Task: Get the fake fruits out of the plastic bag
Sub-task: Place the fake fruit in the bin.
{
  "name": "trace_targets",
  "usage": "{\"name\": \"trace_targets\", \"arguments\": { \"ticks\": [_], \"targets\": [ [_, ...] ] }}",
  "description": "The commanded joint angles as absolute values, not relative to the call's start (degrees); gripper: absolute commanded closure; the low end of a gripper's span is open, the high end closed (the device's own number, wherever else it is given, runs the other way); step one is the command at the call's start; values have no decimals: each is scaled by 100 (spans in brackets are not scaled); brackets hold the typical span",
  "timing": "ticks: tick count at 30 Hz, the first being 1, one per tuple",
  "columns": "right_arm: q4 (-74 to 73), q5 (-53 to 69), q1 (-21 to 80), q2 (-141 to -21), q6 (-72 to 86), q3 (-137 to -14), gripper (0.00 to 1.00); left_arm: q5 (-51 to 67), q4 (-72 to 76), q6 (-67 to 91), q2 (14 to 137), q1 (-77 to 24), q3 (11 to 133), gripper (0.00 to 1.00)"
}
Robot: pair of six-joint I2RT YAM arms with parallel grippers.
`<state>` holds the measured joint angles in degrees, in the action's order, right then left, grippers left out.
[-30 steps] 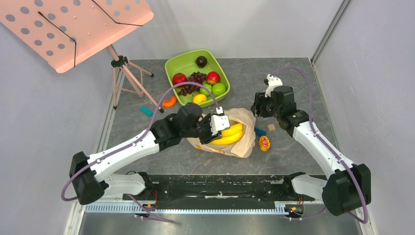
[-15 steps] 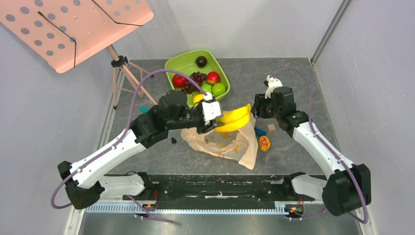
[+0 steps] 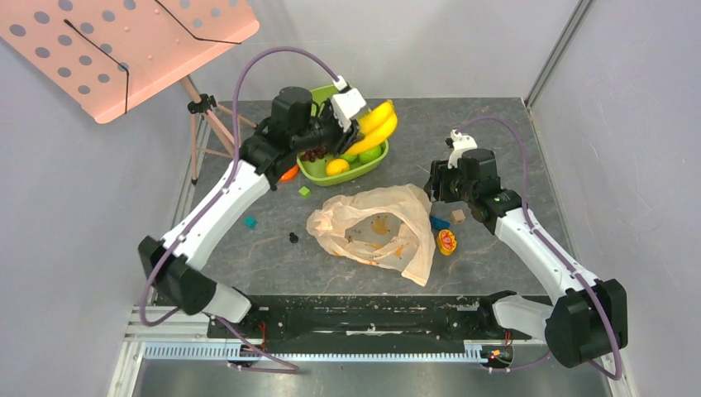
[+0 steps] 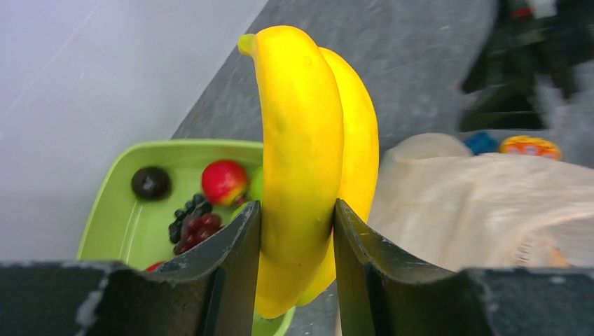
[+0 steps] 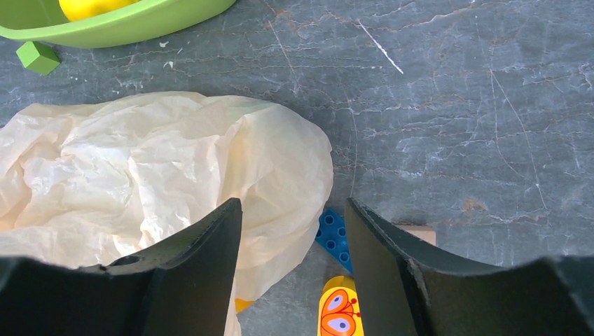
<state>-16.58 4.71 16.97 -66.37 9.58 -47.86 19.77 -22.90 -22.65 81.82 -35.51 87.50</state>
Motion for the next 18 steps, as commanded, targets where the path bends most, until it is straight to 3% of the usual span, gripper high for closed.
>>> {"name": "trace_targets", "arguments": {
  "ticks": [1, 9, 18],
  "targets": [
    [-1462, 636, 1672, -6479, 986, -4673, 41, 2118, -1626, -1837, 8844, -2932, 9176, 61],
    [-1385, 610, 1670, -6572, 967, -4614, 41, 2213, -1088, -1458, 10094, -2219, 9258, 61],
    [-1303, 593, 1670, -6715, 929, -4557, 41, 2293, -998, -1519, 11039, -2204, 9503, 59]
  ]
}}
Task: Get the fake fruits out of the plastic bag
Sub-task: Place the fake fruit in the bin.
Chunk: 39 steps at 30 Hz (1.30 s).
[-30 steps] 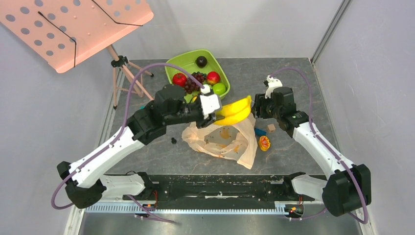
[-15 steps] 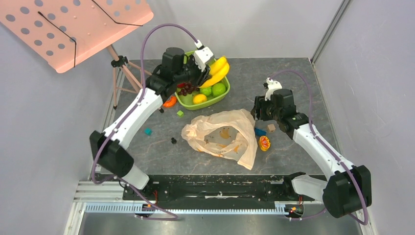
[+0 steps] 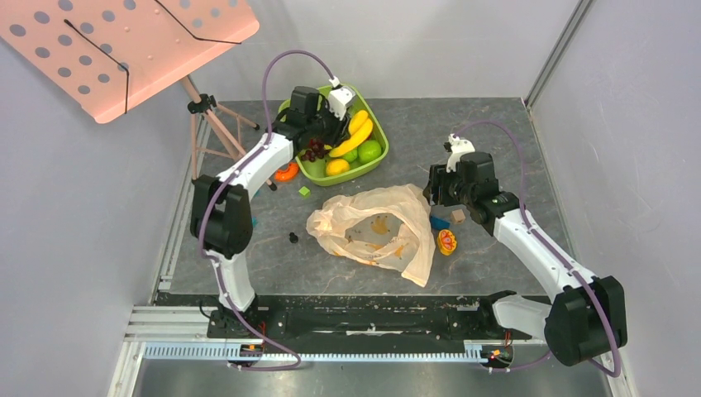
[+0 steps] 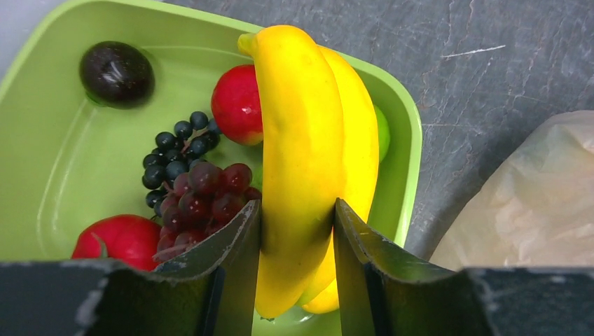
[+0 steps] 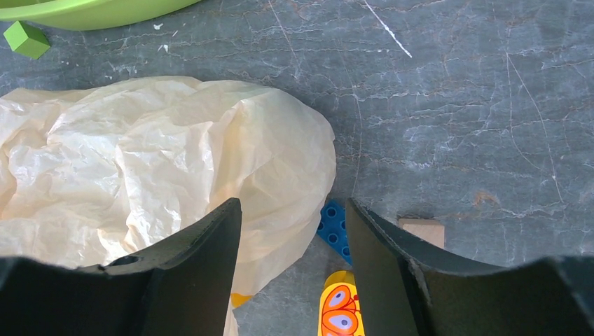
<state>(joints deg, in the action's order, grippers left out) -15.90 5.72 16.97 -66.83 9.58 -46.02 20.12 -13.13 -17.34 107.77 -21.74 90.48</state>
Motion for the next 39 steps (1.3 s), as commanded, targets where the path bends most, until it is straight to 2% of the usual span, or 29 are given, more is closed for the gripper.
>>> {"name": "trace_targets", "arguments": {
  "ticks": [1, 16, 24, 28, 32, 35, 39],
  "targets": [
    [-1295, 582, 1670, -6721, 924, -4538, 41, 2281, -1037, -1557, 11132, -2201, 9564, 59],
    [-1262, 572, 1670, -6801, 889, -4490, 40, 865, -1901, -2698, 12276, -2269, 10681, 59],
    [-1249, 602, 1670, -6785, 929, -4474, 40, -306, -1846, -3029, 12697, -2275, 11166, 59],
    [-1252, 622, 1670, -6774, 956, -4460, 40, -418, -1908, -2967, 12798, -2268, 11382, 58],
    [-1264, 630, 1669, -6708, 961, -4463, 39, -536, -1978, -2836, 12885, -2270, 11474, 54],
    [-1291, 633, 1669, -6654, 949, -4477, 38, -490, -2089, -2783, 12906, -2282, 11536, 43],
    [-1343, 617, 1672, -6563, 921, -4509, 36, -281, -2165, -2595, 12720, -2282, 11505, 37]
  ]
}}
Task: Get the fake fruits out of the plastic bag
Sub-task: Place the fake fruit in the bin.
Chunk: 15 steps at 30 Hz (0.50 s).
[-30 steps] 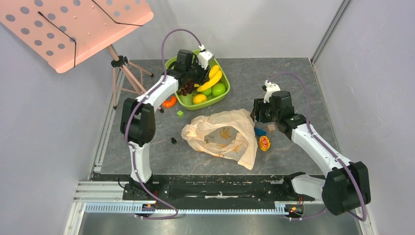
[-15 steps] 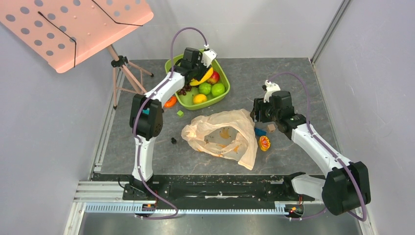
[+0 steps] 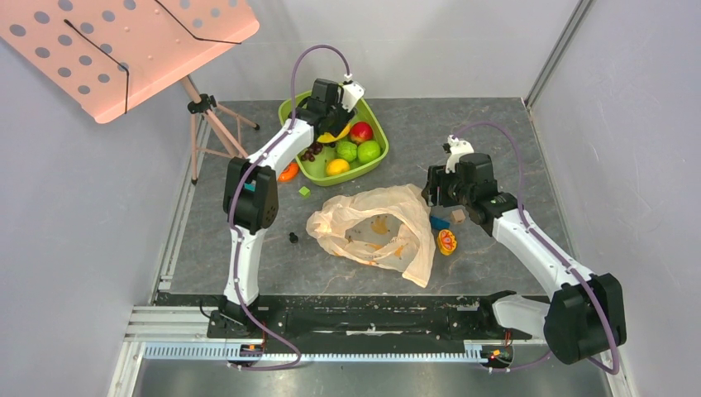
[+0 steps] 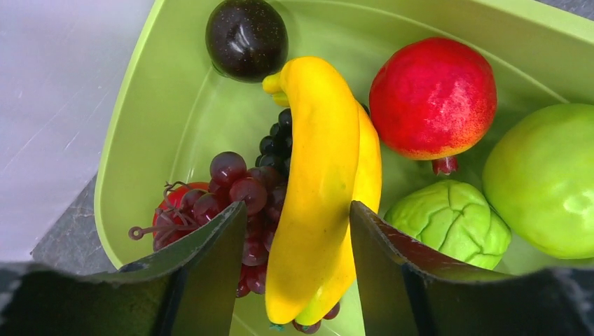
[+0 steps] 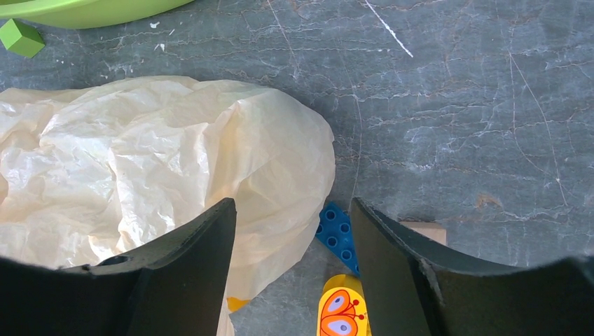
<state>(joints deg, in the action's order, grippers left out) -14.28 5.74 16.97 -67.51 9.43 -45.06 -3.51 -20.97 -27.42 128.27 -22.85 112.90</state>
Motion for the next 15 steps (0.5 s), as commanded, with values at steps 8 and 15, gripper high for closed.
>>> {"name": "trace_targets", "arguments": {
  "ticks": [8, 15],
  "targets": [
    [-1454, 622, 1669, -6198, 821, -4540, 26, 125, -2382, -2296, 11994, -2344, 11470, 24],
    [-1692, 529, 1669, -5906, 752, -4535, 20, 457, -2564, -1559, 11108, -2365, 11394, 23]
  ]
}}
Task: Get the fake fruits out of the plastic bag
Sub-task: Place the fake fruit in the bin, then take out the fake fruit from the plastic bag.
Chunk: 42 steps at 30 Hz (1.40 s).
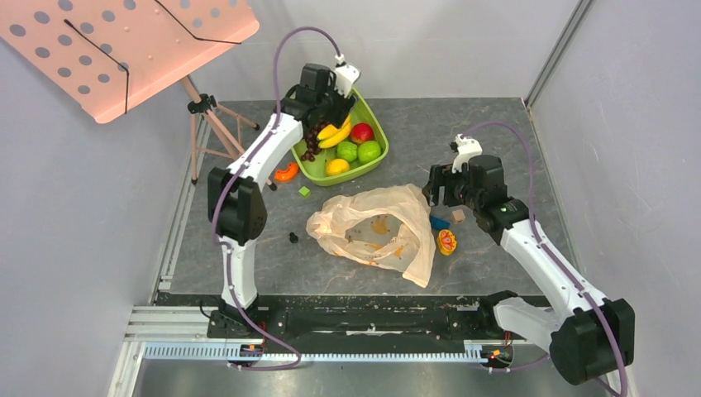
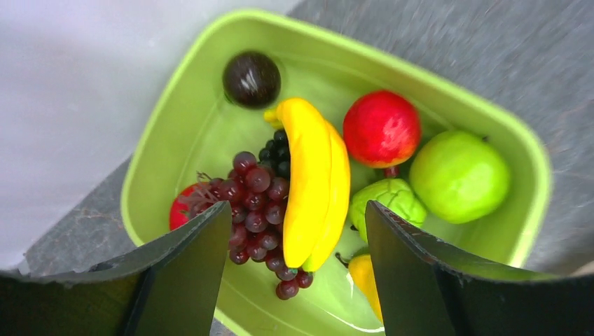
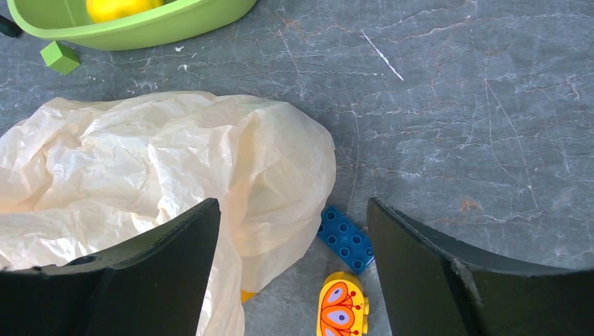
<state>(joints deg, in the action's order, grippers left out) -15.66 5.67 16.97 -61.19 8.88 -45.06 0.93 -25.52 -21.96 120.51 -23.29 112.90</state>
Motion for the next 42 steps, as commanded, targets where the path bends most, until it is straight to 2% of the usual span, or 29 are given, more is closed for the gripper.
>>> {"name": "trace_targets", "arguments": {
  "ticks": [1, 6, 11, 22, 34, 42],
  "targets": [
    [-1707, 591, 1670, -5849, 684, -4535, 18, 486, -2618, -1482, 10939, -2364, 11348, 23],
    [-1812, 1605, 1670, -5538, 85, -4552, 7, 940, -2663, -971, 9924, -2423, 10748, 25],
    [-2157, 3050, 1669, -5579, -239, -4564, 5, 320, -2481, -1173, 8638, -3225, 9657, 24],
    [-2054, 3374, 1759, -5808, -215, -4399, 5, 46, -2147, -511, 6642, -4912, 7883, 24],
    [-1467, 1277, 1767, -5964, 1257, -4973, 10, 434, -1225, 151, 5244, -6392, 5186, 27],
    [-1320, 896, 1723, -6564, 1689, -5337, 17, 542, 116, -163, 5584, -6682, 4150, 28]
  ]
}}
